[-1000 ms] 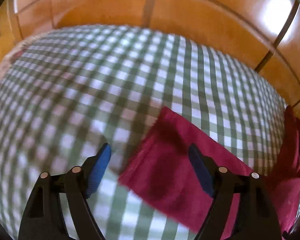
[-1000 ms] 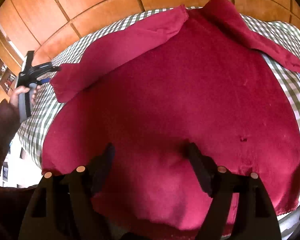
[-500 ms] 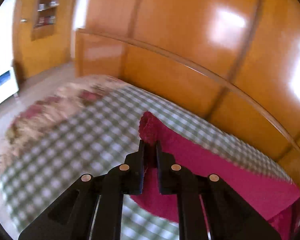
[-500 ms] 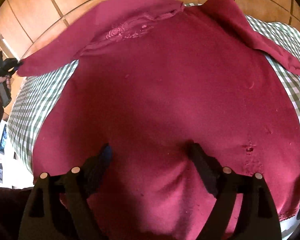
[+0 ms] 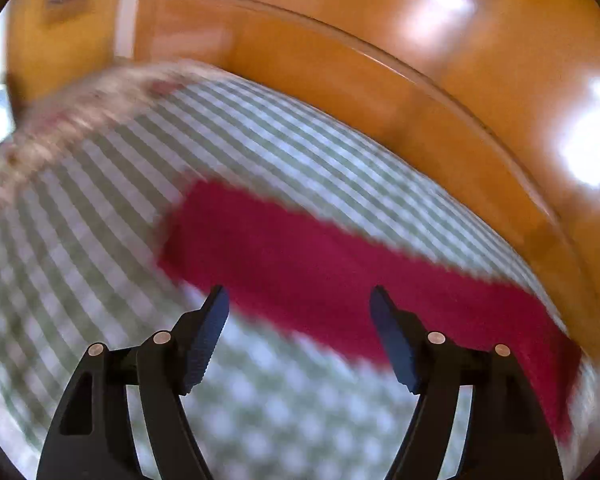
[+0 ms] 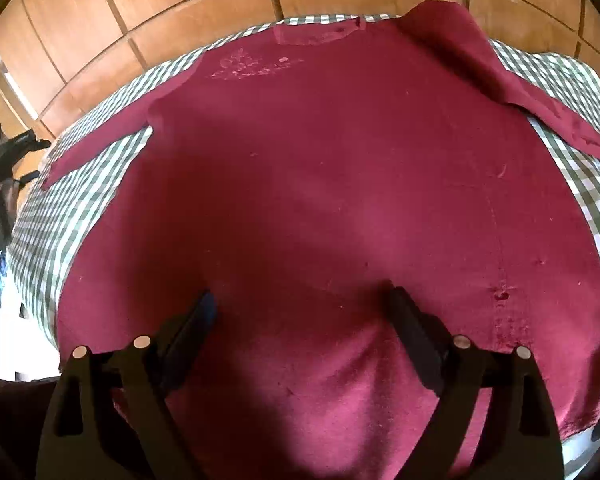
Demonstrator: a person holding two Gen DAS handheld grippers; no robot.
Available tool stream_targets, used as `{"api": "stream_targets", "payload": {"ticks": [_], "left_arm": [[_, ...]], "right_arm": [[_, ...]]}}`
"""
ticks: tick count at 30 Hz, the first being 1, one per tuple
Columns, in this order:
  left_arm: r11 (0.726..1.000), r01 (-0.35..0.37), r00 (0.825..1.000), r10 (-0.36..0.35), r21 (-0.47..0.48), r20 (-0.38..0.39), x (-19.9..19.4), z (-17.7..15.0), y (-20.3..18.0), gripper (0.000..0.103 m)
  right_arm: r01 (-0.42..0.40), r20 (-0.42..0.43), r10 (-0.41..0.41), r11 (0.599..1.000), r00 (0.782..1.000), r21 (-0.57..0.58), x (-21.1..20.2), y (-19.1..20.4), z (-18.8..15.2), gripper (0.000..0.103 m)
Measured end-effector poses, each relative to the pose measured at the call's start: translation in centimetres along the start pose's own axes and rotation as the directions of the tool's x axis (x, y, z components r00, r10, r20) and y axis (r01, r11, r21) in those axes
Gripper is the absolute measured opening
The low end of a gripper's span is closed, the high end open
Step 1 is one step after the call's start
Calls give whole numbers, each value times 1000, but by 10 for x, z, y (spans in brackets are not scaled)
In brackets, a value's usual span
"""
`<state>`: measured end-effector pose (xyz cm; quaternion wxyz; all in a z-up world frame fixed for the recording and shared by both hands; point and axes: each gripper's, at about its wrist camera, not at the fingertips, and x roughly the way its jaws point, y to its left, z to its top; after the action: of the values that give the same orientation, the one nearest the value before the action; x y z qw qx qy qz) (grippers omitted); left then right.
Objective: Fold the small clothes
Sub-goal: 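Lay the sweater flat on the bed and open both tools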
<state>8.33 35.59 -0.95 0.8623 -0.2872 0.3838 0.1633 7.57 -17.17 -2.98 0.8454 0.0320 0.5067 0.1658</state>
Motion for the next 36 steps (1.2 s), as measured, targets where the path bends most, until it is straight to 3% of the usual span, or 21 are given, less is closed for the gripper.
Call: {"api": "stream_targets", "payload": {"ticks": [1, 3, 5, 9, 10, 12, 13, 14, 15, 16, 17, 18, 20, 23, 28, 29, 30, 31, 33, 35, 36], "left_arm": [[997, 73, 997, -72, 33, -27, -10, -20, -9, 72], [972, 211, 973, -199, 104, -117, -27, -65, -31, 72], [931, 336, 929, -302, 141, -216, -45, -114, -52, 72], [871, 463, 853, -387, 164, -351, -66, -187, -82, 65], [860, 477, 841, -389, 180, -376, -69, -202, -89, 63], [852, 483, 831, -373, 203, -413, -70, -226, -102, 63], [853, 475, 832, -357, 215, -425, -69, -235, -108, 61], [856, 455, 848, -333, 244, -413, -70, -239, -114, 56], [859, 444, 855, -320, 256, -409, -70, -242, -117, 37], [854, 452, 845, -317, 259, -431, -67, -243, -122, 7], [849, 460, 837, -317, 259, -446, -67, -243, -124, 4], [849, 451, 845, -305, 277, -440, -70, -243, -126, 4], [834, 450, 854, -297, 320, -427, -77, -241, -132, 4], [824, 438, 867, -281, 359, -412, -88, -238, -134, 4], [853, 395, 870, -230, 340, -435, -82, -240, -112, 4], [861, 367, 881, -201, 351, -429, -80, -239, -113, 5], [865, 345, 891, -180, 363, -418, -80, -235, -115, 19], [868, 329, 900, -169, 373, -402, -81, -230, -118, 41], [871, 310, 926, -186, 382, -327, -91, -213, -123, 63], [859, 317, 938, -219, 402, -269, -97, -195, -135, 64], [851, 316, 942, -229, 418, -247, -97, -188, -144, 65]], "right_arm": [[2, 10, -2, 1000, 1000, 20, -5, -6, 1, 87], [45, 53, -49, 996, 997, 74, -22, -31, 0, 87], [115, 86, -127, 984, 988, 135, -39, -60, -4, 87], [233, 96, -267, 935, 959, 268, -69, -123, -24, 87], [252, 89, -288, 923, 953, 290, -73, -137, -32, 87], [236, 60, -266, 923, 962, 304, -71, -151, -43, 87], [224, 36, -246, 926, 969, 305, -64, -153, -49, 87], [223, 21, -240, 928, 971, 300, -60, -154, -52, 86], [233, 10, -247, 928, 969, 291, -54, -151, -56, 82], [238, 17, -252, 929, 967, 282, -52, -147, -58, 78], [231, 26, -247, 935, 969, 268, -54, -143, -58, 65], [231, 34, -246, 942, 969, 243, -58, -138, -56, 42], [229, 44, -244, 949, 969, 215, -66, -134, -54, 9], [175, 87, -194, 966, 977, 191, -87, -132, -57, 8], [162, 29, -171, 966, 985, 202, -79, -136, -75, 8], [153, 22, -162, 963, 987, 222, -75, -138, -76, 10], [141, 14, -149, 960, 989, 241, -71, -140, -76, 13], [131, 13, -139, 960, 990, 247, -71, -142, -75, 14], [119, 30, -130, 962, 991, 245, -75, -142, -71, 24], [100, 57, -121, 954, 991, 283, -80, -150, -68, 47], [91, 72, -119, 946, 990, 310, -83, -155, -66, 49]]}}
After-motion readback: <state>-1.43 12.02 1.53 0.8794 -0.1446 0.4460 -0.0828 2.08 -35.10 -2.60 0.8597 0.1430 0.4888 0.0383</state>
